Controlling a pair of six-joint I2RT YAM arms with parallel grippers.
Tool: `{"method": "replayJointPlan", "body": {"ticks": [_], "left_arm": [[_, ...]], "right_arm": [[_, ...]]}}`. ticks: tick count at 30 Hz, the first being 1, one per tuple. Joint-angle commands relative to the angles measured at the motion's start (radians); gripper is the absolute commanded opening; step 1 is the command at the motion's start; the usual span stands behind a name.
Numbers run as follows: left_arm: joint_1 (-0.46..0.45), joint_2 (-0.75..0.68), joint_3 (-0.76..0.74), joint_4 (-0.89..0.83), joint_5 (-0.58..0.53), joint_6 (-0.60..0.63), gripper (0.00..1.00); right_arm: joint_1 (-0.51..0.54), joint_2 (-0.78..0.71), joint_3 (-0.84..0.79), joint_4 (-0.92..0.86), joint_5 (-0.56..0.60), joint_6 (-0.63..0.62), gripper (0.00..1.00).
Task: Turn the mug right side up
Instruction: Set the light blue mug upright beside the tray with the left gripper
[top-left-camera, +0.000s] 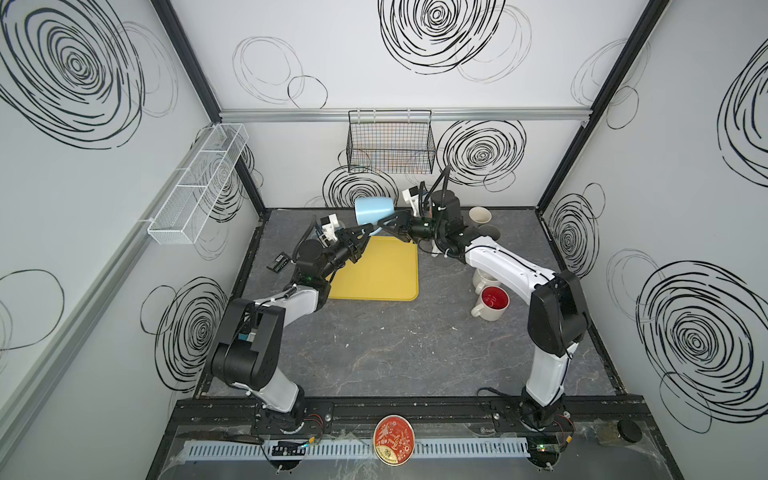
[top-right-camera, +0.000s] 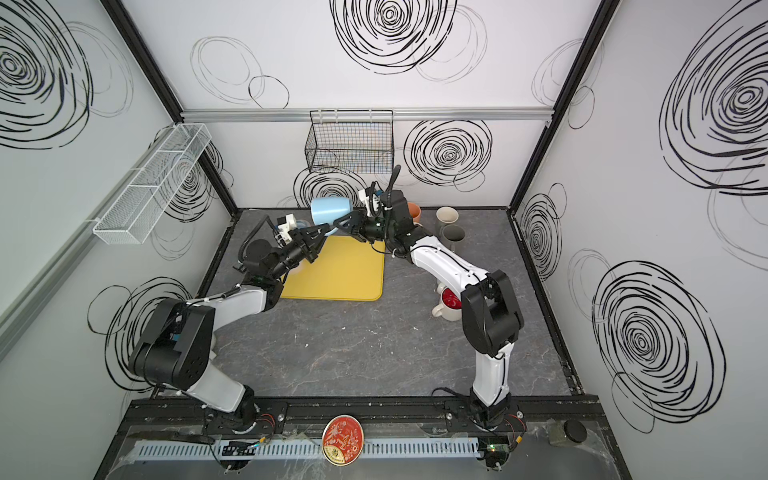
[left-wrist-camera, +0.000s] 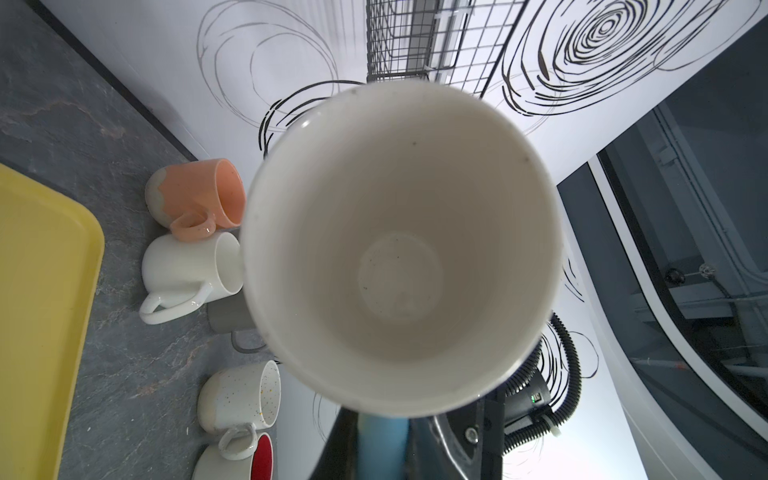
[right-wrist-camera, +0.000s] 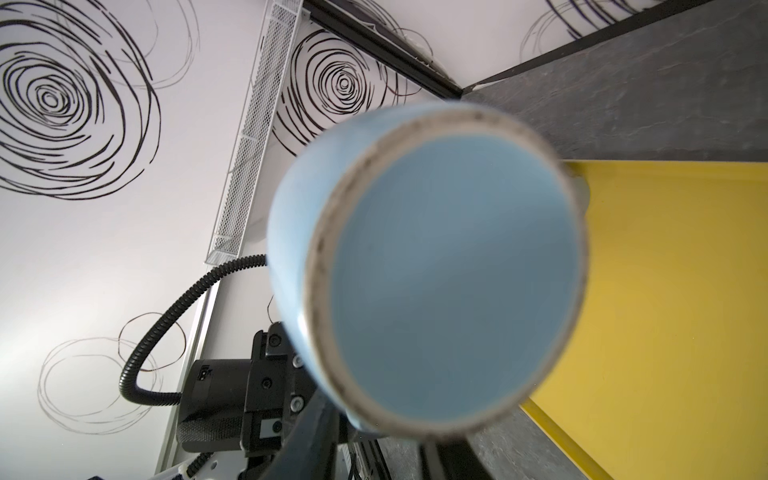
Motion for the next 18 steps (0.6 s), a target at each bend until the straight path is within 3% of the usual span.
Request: {"method": "replayJointPlan", "body": {"ticks": [1, 7, 12, 18], "left_arm": [[0.000, -0.004, 0.038, 0.038, -0.002, 0.050, 0.00], [-0.031, -0.007, 0.090, -0.166, -0.002, 0.196, 0.00], [-0.101, -0.002, 0.218, -0.546, -0.032, 0.477, 0.00], [-0.195, 0.071, 0.384, -0.874, -0.094, 0.718, 0.00]], "right_arm": [[-0.031, -0.072, -0.004, -0.045, 0.028, -0.042, 0.41], [-0.063, -0.102, -0.008, -0.152, 0.050, -0.079, 0.43], [-0.108, -0.162, -0.044, -0.233, 0.105, -0.120, 0.43], [-0.189, -0.231, -0.078, -0.342, 0.161, -0.163, 0.43]]}}
